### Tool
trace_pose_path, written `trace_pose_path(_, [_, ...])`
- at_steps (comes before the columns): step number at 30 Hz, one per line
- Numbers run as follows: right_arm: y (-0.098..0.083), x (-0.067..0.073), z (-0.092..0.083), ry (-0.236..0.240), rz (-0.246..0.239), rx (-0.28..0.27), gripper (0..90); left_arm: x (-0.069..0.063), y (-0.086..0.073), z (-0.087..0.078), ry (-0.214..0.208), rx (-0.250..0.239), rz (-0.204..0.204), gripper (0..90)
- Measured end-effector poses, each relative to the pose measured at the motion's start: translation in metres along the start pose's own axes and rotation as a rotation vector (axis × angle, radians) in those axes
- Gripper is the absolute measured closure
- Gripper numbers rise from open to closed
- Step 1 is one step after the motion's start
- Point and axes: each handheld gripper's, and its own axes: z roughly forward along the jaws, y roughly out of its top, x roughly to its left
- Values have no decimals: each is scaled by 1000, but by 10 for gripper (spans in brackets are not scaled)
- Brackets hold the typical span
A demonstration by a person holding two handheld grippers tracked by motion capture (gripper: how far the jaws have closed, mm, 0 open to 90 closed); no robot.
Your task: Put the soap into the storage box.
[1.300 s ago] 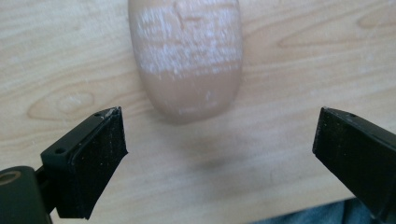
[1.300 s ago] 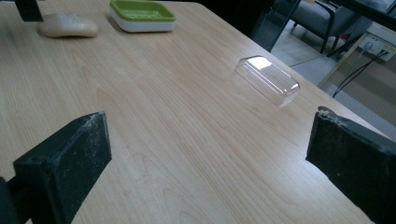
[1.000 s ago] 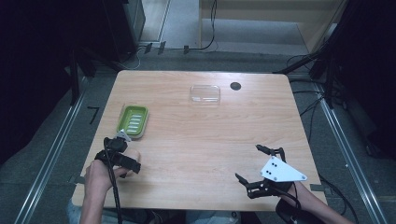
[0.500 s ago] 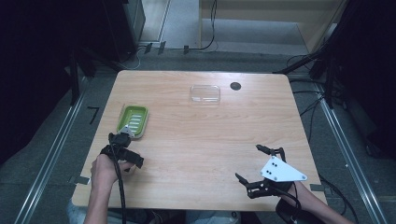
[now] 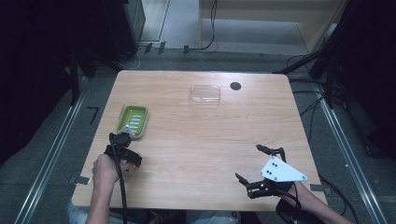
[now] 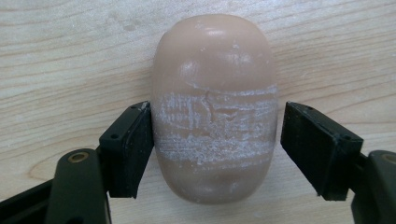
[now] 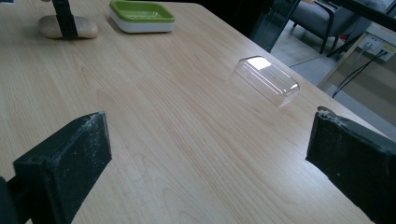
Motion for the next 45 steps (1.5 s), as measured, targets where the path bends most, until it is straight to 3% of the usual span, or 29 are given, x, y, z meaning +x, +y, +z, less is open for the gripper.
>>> trace_pose_path(5, [0, 0, 0, 0, 0, 0, 0, 0, 0, 3, 22, 8, 0, 321])
trace_pose_path(14, [0, 0, 0, 0, 0, -1, 0, -2, 0, 6, 38, 7, 2, 326])
trace_pose_path(28, [0, 0, 0, -1, 2, -4, 0, 1, -3, 5, 15, -4, 10, 333])
trace_pose_path(45, [0, 0, 0, -1, 0, -3, 0, 4, -6, -13, 19, -27, 38, 333])
